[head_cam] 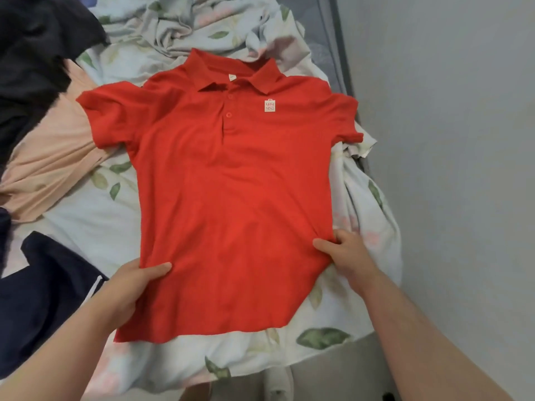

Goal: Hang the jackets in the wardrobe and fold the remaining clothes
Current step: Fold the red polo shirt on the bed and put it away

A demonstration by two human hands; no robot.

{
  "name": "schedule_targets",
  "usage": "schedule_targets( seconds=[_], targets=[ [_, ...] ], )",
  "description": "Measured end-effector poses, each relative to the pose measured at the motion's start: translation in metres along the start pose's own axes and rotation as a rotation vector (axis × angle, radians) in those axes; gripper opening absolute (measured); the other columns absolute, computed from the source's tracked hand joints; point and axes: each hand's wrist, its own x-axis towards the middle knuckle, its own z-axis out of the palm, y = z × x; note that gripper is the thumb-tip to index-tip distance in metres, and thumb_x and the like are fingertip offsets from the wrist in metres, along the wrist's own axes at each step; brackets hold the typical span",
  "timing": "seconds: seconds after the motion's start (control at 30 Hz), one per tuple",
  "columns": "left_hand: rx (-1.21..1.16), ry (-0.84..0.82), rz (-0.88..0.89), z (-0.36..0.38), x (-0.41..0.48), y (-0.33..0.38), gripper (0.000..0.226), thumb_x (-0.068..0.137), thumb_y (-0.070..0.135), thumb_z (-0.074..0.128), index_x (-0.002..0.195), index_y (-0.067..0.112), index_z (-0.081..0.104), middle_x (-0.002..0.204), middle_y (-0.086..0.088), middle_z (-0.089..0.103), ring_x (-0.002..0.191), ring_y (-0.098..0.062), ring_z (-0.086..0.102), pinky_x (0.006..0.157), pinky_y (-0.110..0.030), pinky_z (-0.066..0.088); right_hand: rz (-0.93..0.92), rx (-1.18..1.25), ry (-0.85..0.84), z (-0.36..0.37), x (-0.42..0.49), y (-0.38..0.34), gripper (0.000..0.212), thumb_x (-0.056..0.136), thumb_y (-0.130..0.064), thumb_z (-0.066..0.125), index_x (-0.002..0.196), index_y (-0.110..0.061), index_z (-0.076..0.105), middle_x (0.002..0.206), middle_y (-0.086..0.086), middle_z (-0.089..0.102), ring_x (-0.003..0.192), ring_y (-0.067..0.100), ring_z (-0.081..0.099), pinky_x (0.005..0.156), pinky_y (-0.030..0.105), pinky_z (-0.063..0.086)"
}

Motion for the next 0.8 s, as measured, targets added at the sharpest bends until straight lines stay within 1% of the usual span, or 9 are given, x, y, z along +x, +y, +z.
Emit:
schedule_targets(
  seconds=[0.07, 0.13, 0.23, 0.3, 0.43, 0.53, 0.63, 0.73, 0.8],
  targets=[
    [-0.039, -0.048, -0.012, -0.007, -0.009, -0.013, 0.032, 0.08, 0.007, 0.069, 0.112, 0.007, 0.067, 0.101, -0.015, 0.075, 0.086, -0.031, 0.073, 0.072, -0.041, 0.058, 0.01, 0.165, -0.253, -0.009, -0.012, 0.002, 0.028, 0.084, -0.003, 0.071, 0.11, -0.011, 0.066, 0.099, -0.006, 0.076, 0.1, 0.007, 0.069, 0.088, 0.026, 0.055],
    [-0.047, -0.095, -0.048, -0.013, -0.019, -0.026, 0.041, 0.071, 0.008, 0.072, 0.112, 0.007, 0.066, 0.104, -0.019, 0.074, 0.086, -0.036, 0.073, 0.065, -0.045, 0.06, 0.117, 0.245, -0.496, -0.014, -0.021, 0.007, 0.037, 0.081, -0.007, 0.071, 0.117, -0.01, 0.066, 0.107, 0.001, 0.075, 0.105, 0.018, 0.069, 0.093, 0.034, 0.053],
    [-0.039, -0.077, -0.052, -0.02, -0.03, -0.046, 0.043, 0.071, 0.008, 0.071, 0.113, 0.005, 0.066, 0.104, -0.02, 0.073, 0.086, -0.037, 0.073, 0.059, -0.041, 0.06, 0.11, 0.024, -0.687, -0.019, -0.027, 0.014, 0.015, 0.078, -0.007, 0.077, 0.091, -0.013, 0.071, 0.087, 0.004, 0.073, 0.085, 0.017, 0.067, 0.079, 0.027, 0.052],
    [-0.051, -0.033, -0.031, -0.024, -0.032, -0.055, 0.034, 0.08, 0.006, 0.067, 0.114, 0.004, 0.065, 0.104, -0.02, 0.073, 0.086, -0.04, 0.073, 0.063, -0.041, 0.061, -0.038, -0.239, -0.668, -0.018, -0.029, 0.014, 0.01, 0.075, -0.01, 0.076, 0.077, -0.014, 0.067, 0.075, 0.0, 0.066, 0.075, 0.012, 0.063, 0.073, 0.027, 0.051],
    [-0.069, 0.057, 0.034, -0.026, -0.036, -0.063, 0.018, 0.094, 0.008, 0.059, 0.109, 0.011, 0.067, 0.1, -0.011, 0.076, 0.082, -0.028, 0.075, 0.07, -0.037, 0.058, -0.602, -0.856, -0.437, -0.009, -0.026, 0.02, 0.023, 0.077, -0.018, 0.075, 0.067, -0.018, 0.054, 0.081, -0.008, 0.053, 0.084, 0.012, 0.051, 0.074, 0.03, 0.044],
    [-0.063, 0.111, 0.06, -0.022, -0.037, -0.066, 0.016, 0.095, 0.01, 0.059, 0.108, 0.013, 0.068, 0.099, -0.006, 0.076, 0.087, -0.023, 0.072, 0.073, -0.036, 0.053, -0.361, -0.356, -0.302, -0.012, -0.029, 0.019, 0.02, 0.087, -0.019, 0.072, 0.071, -0.024, 0.063, 0.068, -0.015, 0.068, 0.068, 0.004, 0.062, 0.06, 0.013, 0.044],
    [-0.107, 0.159, 0.066, -0.015, -0.041, -0.068, 0.014, 0.097, 0.011, 0.057, 0.107, 0.014, 0.067, 0.099, -0.006, 0.074, 0.089, -0.022, 0.066, 0.072, -0.036, 0.051, -0.095, 0.005, -0.258, -0.02, -0.034, 0.026, 0.014, 0.085, -0.031, 0.075, 0.09, -0.018, 0.073, 0.088, -0.007, 0.077, 0.081, 0.008, 0.071, 0.075, 0.022, 0.056],
    [-0.121, 0.181, 0.084, -0.009, -0.046, -0.074, 0.015, 0.099, 0.012, 0.055, 0.109, 0.015, 0.066, 0.1, -0.005, 0.071, 0.09, -0.021, 0.065, 0.073, -0.037, 0.051, 0.099, -0.186, -0.492, -0.026, -0.051, 0.045, 0.035, 0.075, -0.025, 0.085, 0.103, -0.009, 0.072, 0.097, 0.001, 0.076, 0.089, 0.015, 0.073, 0.081, 0.027, 0.057],
    [-0.115, 0.186, 0.1, -0.007, -0.047, -0.08, 0.015, 0.099, 0.012, 0.054, 0.108, 0.014, 0.066, 0.1, -0.006, 0.072, 0.092, -0.024, 0.066, 0.078, -0.04, 0.052, 0.009, -0.455, -0.478, -0.027, -0.058, 0.058, 0.033, 0.074, -0.021, 0.084, 0.092, 0.002, 0.07, 0.091, 0.0, 0.07, 0.08, 0.015, 0.068, 0.073, 0.026, 0.054]
  ],
)
